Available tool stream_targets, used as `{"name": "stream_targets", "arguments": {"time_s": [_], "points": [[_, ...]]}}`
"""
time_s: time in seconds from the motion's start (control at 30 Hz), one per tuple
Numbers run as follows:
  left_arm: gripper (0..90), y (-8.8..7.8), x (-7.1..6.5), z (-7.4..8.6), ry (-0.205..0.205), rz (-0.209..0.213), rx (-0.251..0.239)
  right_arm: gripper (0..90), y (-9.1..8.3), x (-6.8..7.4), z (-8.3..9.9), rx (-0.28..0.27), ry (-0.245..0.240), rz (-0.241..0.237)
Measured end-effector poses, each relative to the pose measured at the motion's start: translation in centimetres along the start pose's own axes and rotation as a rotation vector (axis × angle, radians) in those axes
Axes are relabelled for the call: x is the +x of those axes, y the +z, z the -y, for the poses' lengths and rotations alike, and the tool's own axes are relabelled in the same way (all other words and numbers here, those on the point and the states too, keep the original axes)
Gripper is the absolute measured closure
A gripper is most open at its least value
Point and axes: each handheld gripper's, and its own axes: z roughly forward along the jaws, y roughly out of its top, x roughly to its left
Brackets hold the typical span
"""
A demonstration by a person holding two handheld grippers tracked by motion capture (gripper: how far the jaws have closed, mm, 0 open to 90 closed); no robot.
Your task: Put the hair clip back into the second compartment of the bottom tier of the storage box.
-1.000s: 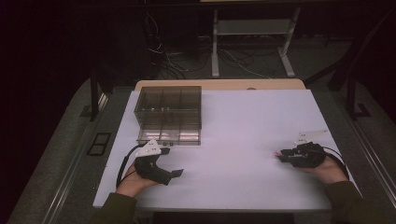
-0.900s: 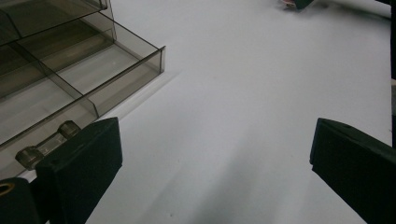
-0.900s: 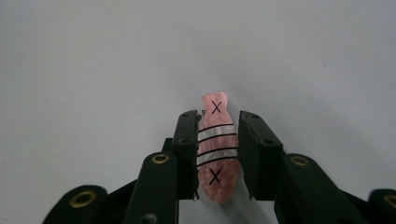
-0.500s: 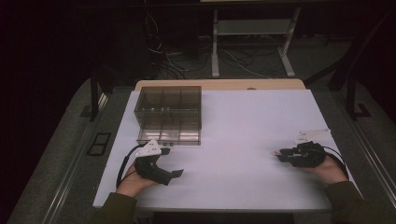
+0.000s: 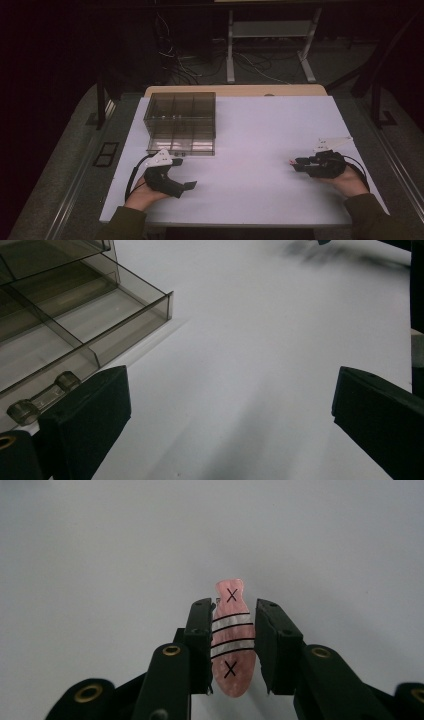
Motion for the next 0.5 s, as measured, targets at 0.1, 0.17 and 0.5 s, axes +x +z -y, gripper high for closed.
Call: {"name": "stream_targets", "arguments": {"time_s": [0.1,0.17,0.5], "points": [[1.3,0.0,0.0,0.0,-0.006,0.005,-0.005,67.9,0.0,0.2,-0.1,-0.002,0.011,0.001],[1.3,0.0,0.1,0.0,-0.007,0.008,-0.008,67.9,0.1,0.3,-0.4,-0.011,0.01,0.003],[2.6,0.2,-0.1,-0.1,-0.007,-0.004,-0.006,67.8,0.9,1.2,-1.8,-0.03,0.002,-0.005]]}}
